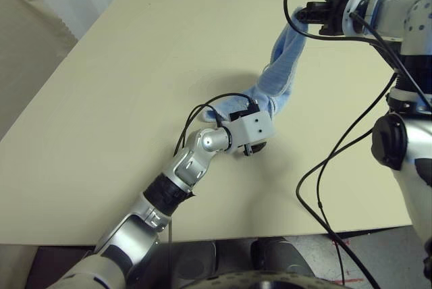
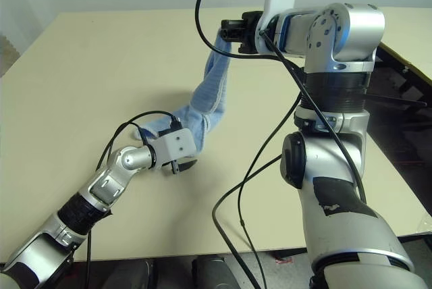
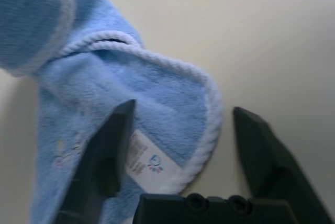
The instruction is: Fold the towel and set it aside.
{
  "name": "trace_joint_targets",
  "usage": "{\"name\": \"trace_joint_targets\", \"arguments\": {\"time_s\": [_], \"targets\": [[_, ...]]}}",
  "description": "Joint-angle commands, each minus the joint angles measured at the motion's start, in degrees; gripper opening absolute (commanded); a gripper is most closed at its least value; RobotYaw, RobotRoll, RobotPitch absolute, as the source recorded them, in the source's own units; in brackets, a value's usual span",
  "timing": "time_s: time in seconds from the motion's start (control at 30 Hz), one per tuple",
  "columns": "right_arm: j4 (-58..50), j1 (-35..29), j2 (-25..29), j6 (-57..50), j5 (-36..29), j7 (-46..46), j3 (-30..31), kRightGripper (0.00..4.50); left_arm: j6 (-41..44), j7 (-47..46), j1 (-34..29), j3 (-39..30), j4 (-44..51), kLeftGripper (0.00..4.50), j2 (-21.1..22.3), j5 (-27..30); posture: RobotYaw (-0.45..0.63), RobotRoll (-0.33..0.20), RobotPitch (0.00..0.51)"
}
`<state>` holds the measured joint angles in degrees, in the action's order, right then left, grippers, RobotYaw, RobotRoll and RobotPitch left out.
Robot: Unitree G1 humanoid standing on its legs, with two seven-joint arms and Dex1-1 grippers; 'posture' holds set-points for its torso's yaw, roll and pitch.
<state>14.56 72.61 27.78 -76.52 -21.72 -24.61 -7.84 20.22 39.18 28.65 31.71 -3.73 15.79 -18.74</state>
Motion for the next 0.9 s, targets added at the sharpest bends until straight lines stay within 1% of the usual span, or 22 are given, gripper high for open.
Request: {"name": "trace_joint_targets", "arguments": {"time_s": [0.03,0.07,0.1,0.23,0.47,0.53,0.63,0.7,0.77,0.83,0.9], "targets": [[-1.07,-0.6,0.36,-0.45,-0.39,0.23,-0.44,0.0,2.54,0.94,-0.83,0.69,-1.33,2.14,0.7,-1.01,0.05,0.0,0.042],[-1.09,-0.59,0.45,-0.42,-0.38,0.18,-0.39,0.0,2.7,0.98,-0.9,0.62,-1.22,1.84,0.69,-0.9,0.05,0.0,0.042],[-1.14,-0.59,0.51,-0.43,-0.38,0.15,-0.36,0.0,2.83,0.99,-0.97,0.58,-1.09,1.39,0.68,-0.84,0.05,0.0,0.041],[-1.29,-0.69,0.76,-0.4,-0.45,-0.12,-0.09,0.0,3.7,1.23,-1.11,-0.19,-0.45,0.02,0.71,-0.11,0.05,0.0,0.042],[-1.73,-1.68,2.13,-0.24,-0.49,-1.18,1.0,0.0,5.48,1.62,-0.96,-4.89,1.23,0.02,1.55,3.46,0.05,0.0,0.038],[-2.37,-2.73,3.69,0.02,-0.59,-2.53,2.05,0.0,6.32,1.46,0.17,-9.77,1.56,0.02,1.37,7.17,0.05,0.0,0.037],[-6.69,-7.07,10.17,4.6,-1.41,-11.62,8.35,0.0,6.81,0.98,2.1,-18.58,0.3,0.02,0.29,14.59,0.05,0.0,0.034],[-9.56,-11.03,15.13,9.1,-1.45,-18.58,12.4,0.0,6.64,0.92,3.44,-23.62,-1.87,0.02,0.59,18.57,0.04,0.0,0.034],[-10.8,-13.59,18.4,12.45,-1.11,-23.11,14.66,0.0,6.29,1.22,4.36,-26.22,-3.52,0.02,1.46,20.69,0.04,0.0,0.033],[-11.8,-17.44,23.52,17.26,0.21,-29.43,17.62,0.0,7.58,1.22,6.58,-31.68,-5.89,0.02,2.89,24.63,0.04,0.0,0.033],[-11.22,-19.76,26.9,20.92,1.53,-33.66,19.48,0.0,8.26,1.62,8.62,-35.31,-8.19,0.02,4.88,27.42,0.04,0.0,0.033]]}}
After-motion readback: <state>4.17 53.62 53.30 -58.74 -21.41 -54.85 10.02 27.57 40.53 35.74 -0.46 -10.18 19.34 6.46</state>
